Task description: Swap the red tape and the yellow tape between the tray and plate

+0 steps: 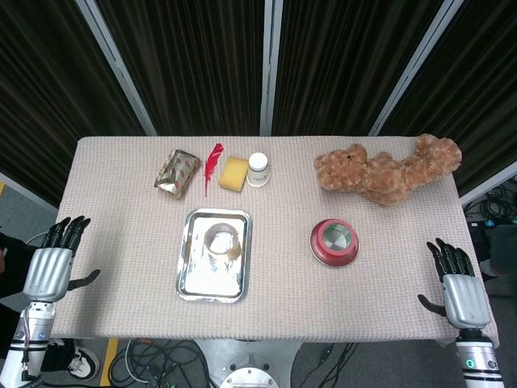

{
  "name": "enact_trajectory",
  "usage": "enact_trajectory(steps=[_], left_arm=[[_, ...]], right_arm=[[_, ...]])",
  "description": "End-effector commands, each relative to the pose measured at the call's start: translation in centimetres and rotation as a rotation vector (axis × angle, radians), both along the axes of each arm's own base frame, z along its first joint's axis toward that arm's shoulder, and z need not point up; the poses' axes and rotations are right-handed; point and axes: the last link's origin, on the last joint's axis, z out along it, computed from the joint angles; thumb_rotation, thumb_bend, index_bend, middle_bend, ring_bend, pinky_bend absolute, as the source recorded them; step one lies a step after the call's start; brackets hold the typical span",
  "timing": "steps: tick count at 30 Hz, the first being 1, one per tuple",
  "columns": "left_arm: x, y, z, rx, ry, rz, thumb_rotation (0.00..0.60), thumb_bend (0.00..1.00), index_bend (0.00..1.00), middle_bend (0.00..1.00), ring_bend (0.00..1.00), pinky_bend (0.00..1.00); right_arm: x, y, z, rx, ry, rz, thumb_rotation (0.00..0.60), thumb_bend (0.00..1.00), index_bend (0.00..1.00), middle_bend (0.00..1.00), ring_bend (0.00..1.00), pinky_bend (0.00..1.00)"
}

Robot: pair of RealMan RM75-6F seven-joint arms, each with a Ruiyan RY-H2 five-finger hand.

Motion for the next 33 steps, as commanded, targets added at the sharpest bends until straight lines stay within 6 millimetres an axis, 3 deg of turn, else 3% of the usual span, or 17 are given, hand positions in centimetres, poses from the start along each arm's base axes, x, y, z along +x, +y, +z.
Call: enact_trajectory(steps=[1, 11, 24, 33], left_arm=[[-0.1, -0.1, -0.1, 0.0, 0.006, 0.002, 0.6, 0.11, 0.09, 0.07, 0.0, 0.1], [-0.2, -0.2, -0.4, -0.009, -0.008, 0.009, 0.6, 0.11, 0.09, 0.07, 0.0, 0.1], [-0.8, -0.5, -0.7, -0.006, -0.037, 0.014, 0.6, 0.11, 0.09, 0.07, 0.0, 0.1], [-1.3, -0.7, -1.0, -0.018, -0.051, 0.025, 0.6, 0.11, 0.09, 0.07, 0.0, 0.1]], right_arm=[[0.0, -0.1, -0.1, 0.016, -0.003, -0.006, 0.6, 0.06, 0.0, 0.0, 0.0, 0.0], [1.6, -2.1, -0.6, 0.096, -0.006, 0.027, 0.6, 0.06, 0.0, 0.0, 0.0, 0.0], [6.7, -9.3, -3.8, 0.276, 0.074, 0.086, 0.6, 0.06, 0.0, 0.0, 0.0, 0.0], [9.6, -12.6, -6.7, 0.385, 0.137, 0.108, 0.6, 0.06, 0.0, 0.0, 0.0, 0.0]])
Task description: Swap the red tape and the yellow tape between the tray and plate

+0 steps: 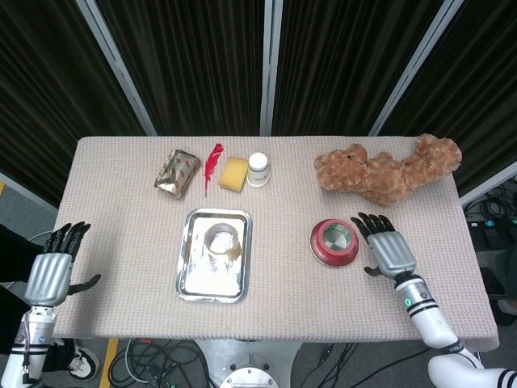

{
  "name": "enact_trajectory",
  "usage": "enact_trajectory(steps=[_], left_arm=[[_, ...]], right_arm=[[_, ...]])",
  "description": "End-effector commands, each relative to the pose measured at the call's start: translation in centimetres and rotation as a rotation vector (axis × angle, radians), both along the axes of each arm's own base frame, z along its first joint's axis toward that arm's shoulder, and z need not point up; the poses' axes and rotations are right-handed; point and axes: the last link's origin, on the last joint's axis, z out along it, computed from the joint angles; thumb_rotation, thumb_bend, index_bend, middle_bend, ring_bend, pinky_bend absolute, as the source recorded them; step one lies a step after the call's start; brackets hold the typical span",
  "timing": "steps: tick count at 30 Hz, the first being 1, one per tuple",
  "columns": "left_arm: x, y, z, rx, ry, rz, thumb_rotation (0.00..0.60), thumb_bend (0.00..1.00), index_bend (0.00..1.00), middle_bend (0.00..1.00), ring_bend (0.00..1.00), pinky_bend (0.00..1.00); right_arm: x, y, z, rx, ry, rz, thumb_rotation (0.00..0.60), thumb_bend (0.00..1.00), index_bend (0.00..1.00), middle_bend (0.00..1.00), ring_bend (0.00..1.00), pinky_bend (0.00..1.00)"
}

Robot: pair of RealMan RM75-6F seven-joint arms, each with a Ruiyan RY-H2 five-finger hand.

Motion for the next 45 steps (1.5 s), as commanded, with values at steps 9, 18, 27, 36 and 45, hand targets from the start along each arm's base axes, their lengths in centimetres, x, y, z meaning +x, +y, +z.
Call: enact_trajectory(steps=[9, 18, 27, 36, 45], left_arm=[[-0.3, -0.1, -0.1, -0.005, -0.01, 0.003, 0.6, 0.11, 0.09, 0.07, 0.0, 0.1], [-0.5, -0.2, -0.1, -0.006, -0.004, 0.014, 0.6, 0.11, 0.09, 0.07, 0.0, 0.1], [-0.5, -0.3, -0.1, -0.003, 0.0, 0.017, 0.6, 0.11, 0.09, 0.07, 0.0, 0.1], [-0.4, -0.3, 0.0, 0.0, -0.004, 0.014, 0.6, 0.11, 0.09, 0.07, 0.0, 0.1], [-0.4, -0.3, 0.2, 0.009, -0.009, 0.013, 0.6, 0.11, 0.09, 0.07, 0.0, 0.1]], right_arm=[[2.6, -2.8, -3.6, 0.082, 0.044, -0.003, 0.6, 0.06, 0.0, 0.0, 0.0, 0.0], [3.2, -3.7, -4.6, 0.092, 0.073, -0.005, 0.6, 0.08, 0.0, 0.03, 0.0, 0.0], [3.1, -3.7, -5.3, 0.088, 0.097, -0.011, 0.6, 0.15, 0.0, 0.19, 0.09, 0.04], [3.9, -3.6, -4.1, 0.021, 0.052, 0.033, 0.6, 0.2, 0.19, 0.29, 0.22, 0.11], [7.8, -2.0, -2.0, -0.001, -0.042, 0.172, 0.6, 0.2, 0.19, 0.29, 0.22, 0.11]])
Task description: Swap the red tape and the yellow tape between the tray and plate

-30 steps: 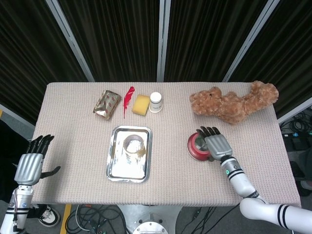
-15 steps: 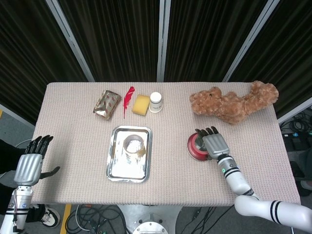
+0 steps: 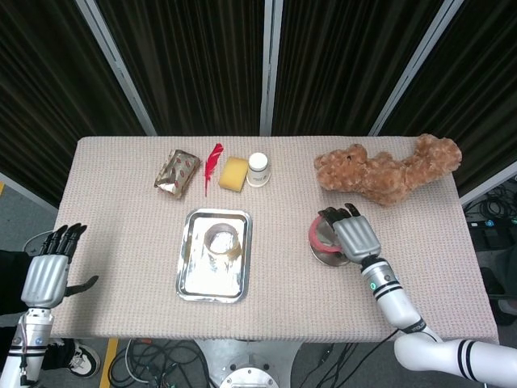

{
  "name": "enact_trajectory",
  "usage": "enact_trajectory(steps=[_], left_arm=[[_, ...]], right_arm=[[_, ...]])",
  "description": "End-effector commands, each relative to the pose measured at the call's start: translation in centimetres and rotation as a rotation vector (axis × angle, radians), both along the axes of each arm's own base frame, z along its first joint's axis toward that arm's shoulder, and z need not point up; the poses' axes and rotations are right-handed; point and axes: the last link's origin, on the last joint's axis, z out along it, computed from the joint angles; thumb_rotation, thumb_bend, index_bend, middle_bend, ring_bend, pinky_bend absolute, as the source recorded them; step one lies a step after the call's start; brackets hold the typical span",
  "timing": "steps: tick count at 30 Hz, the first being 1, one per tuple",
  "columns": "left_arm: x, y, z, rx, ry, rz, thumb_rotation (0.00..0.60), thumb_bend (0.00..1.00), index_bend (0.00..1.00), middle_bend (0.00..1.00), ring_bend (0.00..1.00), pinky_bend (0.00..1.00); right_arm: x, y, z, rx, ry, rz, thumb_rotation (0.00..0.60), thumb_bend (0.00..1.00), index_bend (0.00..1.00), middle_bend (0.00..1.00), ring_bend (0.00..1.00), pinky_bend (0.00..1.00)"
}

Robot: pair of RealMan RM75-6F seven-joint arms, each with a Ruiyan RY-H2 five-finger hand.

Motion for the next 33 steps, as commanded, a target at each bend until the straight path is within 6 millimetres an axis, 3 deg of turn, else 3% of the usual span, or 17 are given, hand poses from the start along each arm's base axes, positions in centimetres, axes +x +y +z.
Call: enact_trajectory(steps=[1, 9, 23, 25, 28, 30, 33], left_arm=[[0.0, 0.0, 0.1, 0.002, 0.0, 0.001, 0.6, 0.11, 0.09, 0.07, 0.0, 0.1], [-0.2, -0.2, 0.3, 0.007, 0.007, 0.01, 0.6, 0.11, 0.09, 0.07, 0.0, 0.1], [-0.9, -0.6, 0.4, 0.013, 0.0, 0.032, 0.6, 0.11, 0.09, 0.07, 0.0, 0.1], [-0.9, -0.6, 0.4, 0.013, 0.0, 0.033, 0.6, 0.11, 0.09, 0.07, 0.0, 0.1], [-1.0, -0.7, 0.4, 0.014, 0.001, 0.036, 0.6, 0.11, 0.09, 0.07, 0.0, 0.1], [-1.0, -0.7, 0.4, 0.013, 0.002, 0.038, 0.6, 0.11, 0.09, 0.07, 0.0, 0.1], [-1.0, -0.7, 0.4, 0.014, 0.002, 0.037, 0.6, 0.11, 0.09, 0.07, 0.0, 0.1]], right_arm=[[2.1, 1.0, 0.5, 0.016, -0.043, 0.073, 0.6, 0.2, 0.19, 0.29, 0.22, 0.11], [5.5, 3.1, -2.5, 0.166, -0.089, 0.186, 0.6, 0.2, 0.19, 0.29, 0.22, 0.11], [6.1, 3.4, -7.4, 0.267, -0.015, 0.212, 0.6, 0.2, 0.19, 0.28, 0.22, 0.11], [6.1, 3.4, -7.8, 0.277, -0.012, 0.212, 0.6, 0.2, 0.11, 0.23, 0.18, 0.11], [6.1, 3.6, -8.1, 0.302, -0.003, 0.214, 0.6, 0.17, 0.0, 0.07, 0.03, 0.06], [6.2, 3.6, -8.0, 0.299, -0.013, 0.222, 0.6, 0.14, 0.0, 0.01, 0.0, 0.02], [6.3, 3.5, -7.5, 0.28, -0.04, 0.231, 0.6, 0.1, 0.0, 0.0, 0.0, 0.0]])
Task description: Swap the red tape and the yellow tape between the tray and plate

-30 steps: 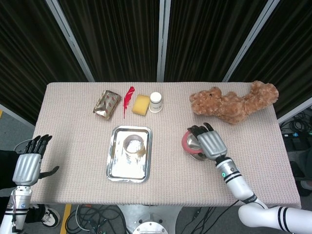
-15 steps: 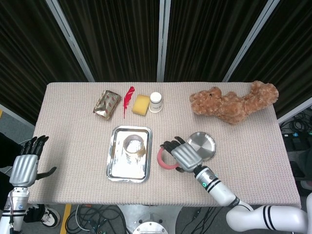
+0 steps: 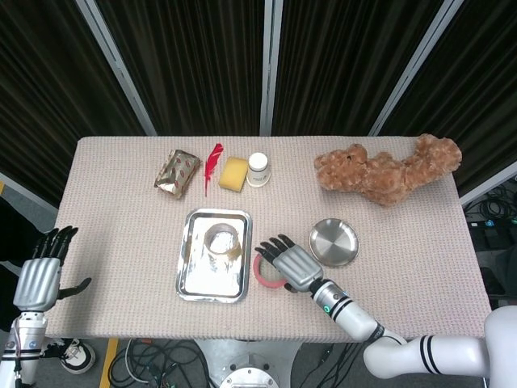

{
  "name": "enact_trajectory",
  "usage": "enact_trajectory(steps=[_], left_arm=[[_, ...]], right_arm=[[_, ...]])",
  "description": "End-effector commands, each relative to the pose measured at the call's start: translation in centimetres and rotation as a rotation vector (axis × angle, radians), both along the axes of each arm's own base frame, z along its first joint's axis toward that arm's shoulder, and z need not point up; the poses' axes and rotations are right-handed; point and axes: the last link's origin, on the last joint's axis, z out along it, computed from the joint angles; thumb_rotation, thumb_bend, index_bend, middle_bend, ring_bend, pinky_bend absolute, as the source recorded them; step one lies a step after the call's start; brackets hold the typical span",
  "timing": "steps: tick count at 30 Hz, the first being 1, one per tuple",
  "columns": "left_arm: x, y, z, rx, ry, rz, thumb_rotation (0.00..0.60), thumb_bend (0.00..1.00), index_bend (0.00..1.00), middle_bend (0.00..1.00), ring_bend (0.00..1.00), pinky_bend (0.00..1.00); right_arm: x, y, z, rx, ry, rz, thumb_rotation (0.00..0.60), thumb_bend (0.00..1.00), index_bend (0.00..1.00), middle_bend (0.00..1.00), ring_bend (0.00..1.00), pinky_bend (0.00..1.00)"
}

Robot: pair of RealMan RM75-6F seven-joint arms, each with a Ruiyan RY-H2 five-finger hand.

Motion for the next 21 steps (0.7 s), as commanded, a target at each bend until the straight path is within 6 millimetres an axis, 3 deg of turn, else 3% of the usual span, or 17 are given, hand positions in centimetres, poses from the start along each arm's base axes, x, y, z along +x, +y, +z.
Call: enact_trajectory(steps=[1, 5, 10, 14, 21], left_arm=[[0.0, 0.0, 0.0, -0.001, 0.0, -0.001, 0.6, 0.11, 0.09, 0.07, 0.0, 0.1], [0.3, 0.3, -0.1, -0.006, 0.002, -0.011, 0.6, 0.11, 0.09, 0.07, 0.0, 0.1], [2.0, 1.9, -0.4, -0.04, -0.014, -0.075, 0.6, 0.11, 0.09, 0.07, 0.0, 0.1], [5.2, 4.1, -1.7, -0.14, -0.081, -0.182, 0.6, 0.11, 0.09, 0.07, 0.0, 0.1], [13.0, 8.0, -5.6, -0.322, -0.136, -0.387, 0.6, 0.11, 0.08, 0.06, 0.0, 0.1]], right_arm=[[-0.1, -0.1, 0.6, -0.017, -0.03, 0.002, 0.6, 0.09, 0.0, 0.0, 0.0, 0.0], [-0.7, -0.2, 2.2, -0.05, -0.052, -0.014, 0.6, 0.08, 0.0, 0.0, 0.0, 0.0], [-2.6, -0.1, 7.0, -0.18, -0.126, -0.07, 0.6, 0.07, 0.0, 0.0, 0.0, 0.0], [-5.2, -0.1, 12.0, -0.333, -0.182, -0.127, 0.6, 0.07, 0.0, 0.0, 0.0, 0.0], [-12.1, 0.1, 19.3, -0.501, -0.26, -0.311, 0.6, 0.05, 0.0, 0.0, 0.0, 0.0]])
